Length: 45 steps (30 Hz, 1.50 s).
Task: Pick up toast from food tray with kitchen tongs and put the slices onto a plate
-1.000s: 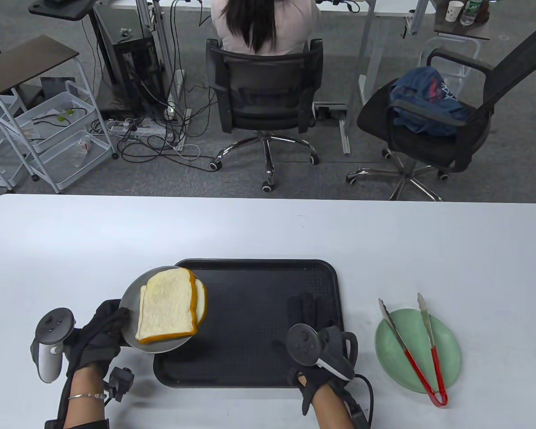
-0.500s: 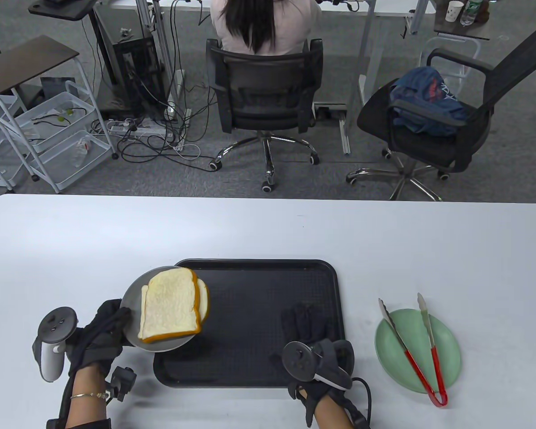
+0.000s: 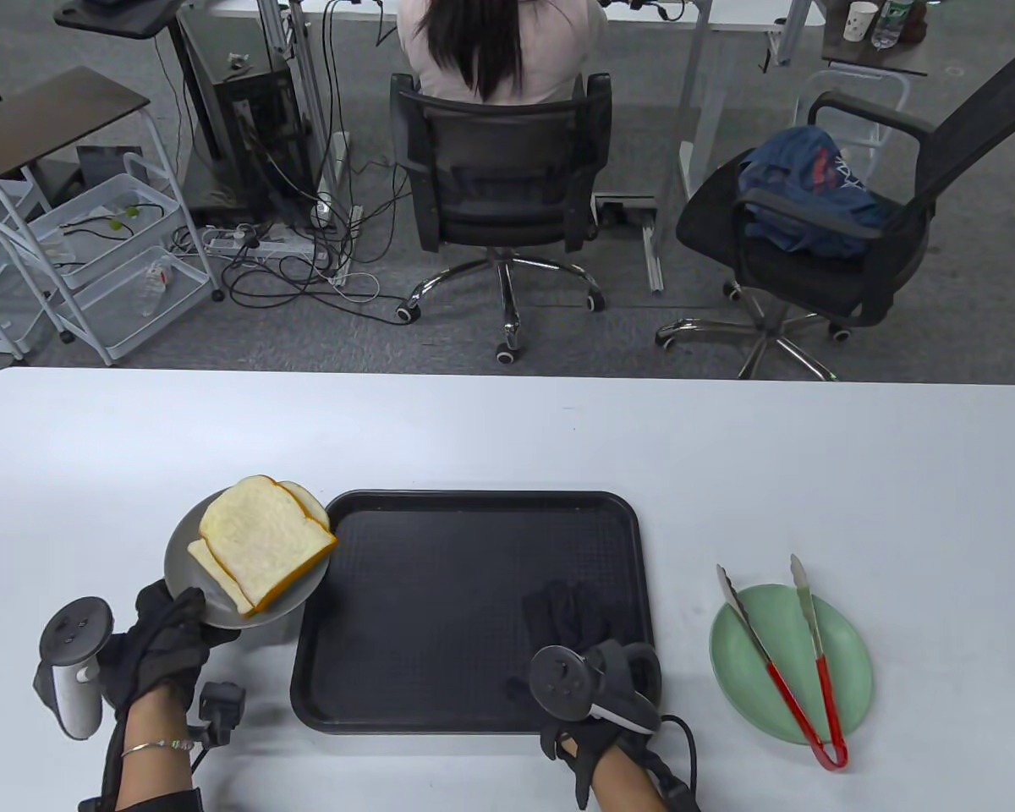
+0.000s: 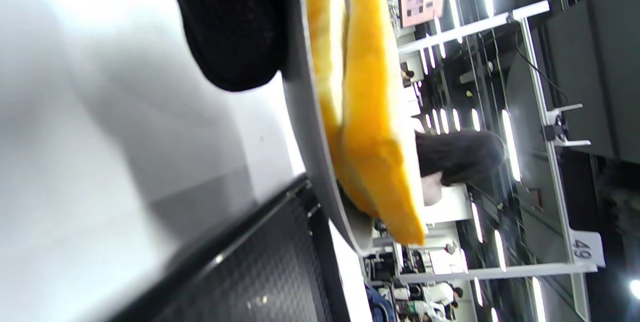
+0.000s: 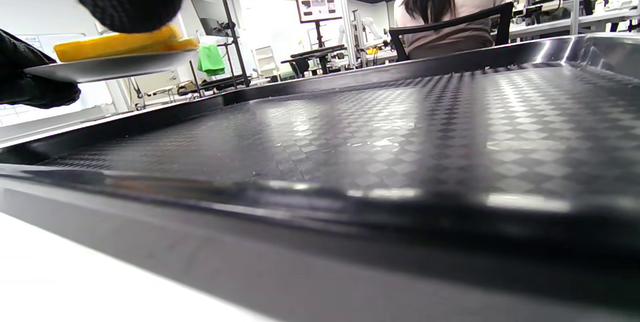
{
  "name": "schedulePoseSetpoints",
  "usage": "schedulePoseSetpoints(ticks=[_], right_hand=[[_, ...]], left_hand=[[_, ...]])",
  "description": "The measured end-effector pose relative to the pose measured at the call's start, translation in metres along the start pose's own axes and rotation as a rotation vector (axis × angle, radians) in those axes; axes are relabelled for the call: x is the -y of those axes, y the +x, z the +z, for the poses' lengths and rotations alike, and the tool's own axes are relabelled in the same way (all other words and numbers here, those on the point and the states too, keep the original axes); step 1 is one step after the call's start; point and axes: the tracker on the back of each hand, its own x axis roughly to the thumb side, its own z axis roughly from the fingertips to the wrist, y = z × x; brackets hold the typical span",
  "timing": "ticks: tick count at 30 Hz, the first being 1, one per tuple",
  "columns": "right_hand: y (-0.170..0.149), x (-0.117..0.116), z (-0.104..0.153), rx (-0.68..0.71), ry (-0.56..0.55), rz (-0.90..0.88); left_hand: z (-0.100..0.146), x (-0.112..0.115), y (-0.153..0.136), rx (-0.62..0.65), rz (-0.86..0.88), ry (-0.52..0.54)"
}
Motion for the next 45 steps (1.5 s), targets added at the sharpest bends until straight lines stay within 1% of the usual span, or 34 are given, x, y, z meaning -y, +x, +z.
schedulePoseSetpoints(ticks=[6, 10, 17, 24, 34, 39, 45], right_hand=[[0.001, -0.001, 0.000, 0.010, 0.007, -0.014], [0.001, -0.002, -0.001, 0.014, 0.016, -0.019], [0.002, -0.003, -0.001, 0.018, 0.027, -0.030], [0.001, -0.004, -0.001, 0.016, 0.033, -0.037], [0.001, -0.005, -0.001, 0.018, 0.033, -0.052], [0.001, -0.005, -0.001, 0.019, 0.033, -0.050], [0.000, -0.005, -0.001, 0.019, 0.034, -0.055]], left_hand=[[-0.002, -0.006, -0.013, -0.059, 0.024, 0.052], [-0.003, -0.009, -0.019, -0.080, 0.055, 0.058], [-0.006, -0.013, -0.026, -0.111, 0.037, 0.086], [-0.006, -0.012, -0.025, -0.116, 0.019, 0.088], [-0.004, -0.009, -0.024, -0.143, 0.045, 0.070], [-0.003, -0.008, -0.021, -0.105, 0.077, 0.028], [0.002, -0.009, -0.015, -0.080, 0.072, 0.043]])
